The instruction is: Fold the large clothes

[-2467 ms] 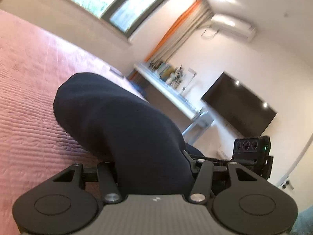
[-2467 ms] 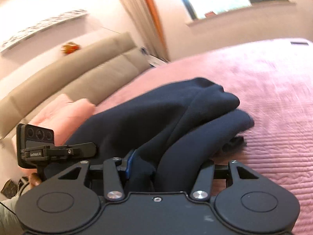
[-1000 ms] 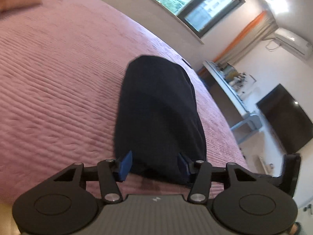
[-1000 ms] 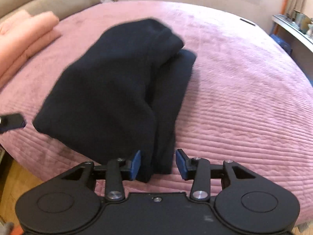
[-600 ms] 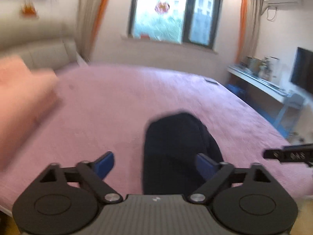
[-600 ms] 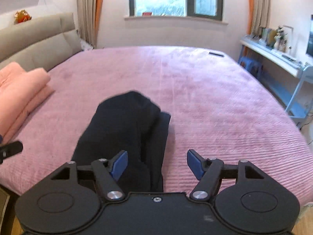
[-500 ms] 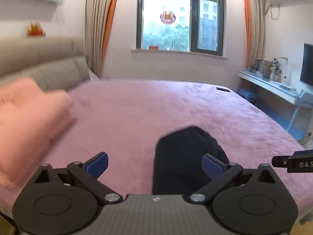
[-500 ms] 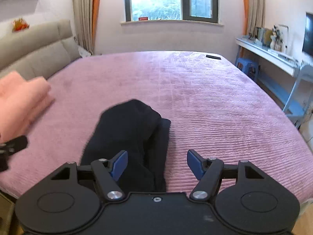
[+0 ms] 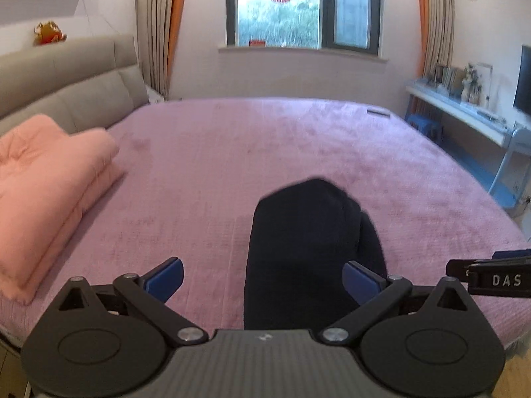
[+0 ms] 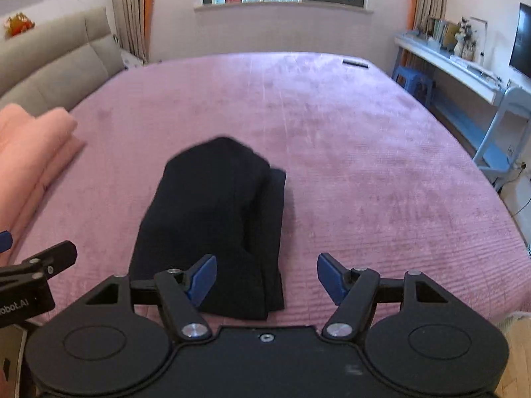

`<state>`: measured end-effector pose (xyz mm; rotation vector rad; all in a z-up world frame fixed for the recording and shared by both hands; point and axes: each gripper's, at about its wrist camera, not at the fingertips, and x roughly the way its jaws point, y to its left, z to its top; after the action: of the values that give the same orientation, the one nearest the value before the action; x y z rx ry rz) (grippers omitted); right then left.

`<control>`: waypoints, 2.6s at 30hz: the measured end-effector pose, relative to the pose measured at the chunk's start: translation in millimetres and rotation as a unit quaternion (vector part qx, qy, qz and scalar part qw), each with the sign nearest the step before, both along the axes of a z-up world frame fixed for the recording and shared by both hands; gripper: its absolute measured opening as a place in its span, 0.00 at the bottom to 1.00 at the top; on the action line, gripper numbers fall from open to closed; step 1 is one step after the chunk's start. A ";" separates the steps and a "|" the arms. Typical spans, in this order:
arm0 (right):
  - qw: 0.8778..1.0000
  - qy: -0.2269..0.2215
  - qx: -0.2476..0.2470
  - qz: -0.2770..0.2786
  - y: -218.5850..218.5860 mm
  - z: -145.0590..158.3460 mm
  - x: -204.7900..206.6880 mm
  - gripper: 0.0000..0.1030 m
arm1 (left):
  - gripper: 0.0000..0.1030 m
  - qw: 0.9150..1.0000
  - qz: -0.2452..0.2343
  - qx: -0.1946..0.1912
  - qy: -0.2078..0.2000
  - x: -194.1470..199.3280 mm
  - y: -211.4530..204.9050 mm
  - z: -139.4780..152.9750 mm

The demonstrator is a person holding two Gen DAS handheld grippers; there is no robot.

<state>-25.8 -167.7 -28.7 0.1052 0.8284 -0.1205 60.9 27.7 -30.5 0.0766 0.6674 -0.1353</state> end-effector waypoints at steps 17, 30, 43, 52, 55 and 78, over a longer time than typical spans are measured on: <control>1.000 0.022 -0.012 0.003 3.1 -15.5 0.4 0.78 | 1.00 0.999 0.015 0.003 0.036 7.6 2.7 -21.5; 1.000 0.019 -0.018 0.008 7.8 -14.1 -0.2 0.78 | 1.00 0.999 0.013 0.003 0.041 6.1 3.9 -22.2; 1.000 0.021 -0.014 0.011 5.7 -14.9 0.1 0.78 | 1.00 0.999 0.017 0.000 0.044 5.7 6.2 -19.3; 1.000 0.020 -0.015 0.012 4.6 -14.3 -1.2 0.78 | 1.00 0.999 0.013 0.006 0.038 2.2 5.5 -17.9; 1.000 0.020 -0.014 0.013 4.6 -14.3 -1.7 0.78 | 1.00 0.999 0.012 0.004 0.039 1.9 6.4 -18.3; 0.999 0.022 -0.015 0.018 4.6 -16.3 -4.3 0.78 | 1.00 0.999 0.023 0.005 0.028 -0.7 10.5 -18.5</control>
<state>-30.1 -163.1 -45.0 0.0593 0.8709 -0.1013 60.1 38.2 -49.0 0.0669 0.7260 -0.0903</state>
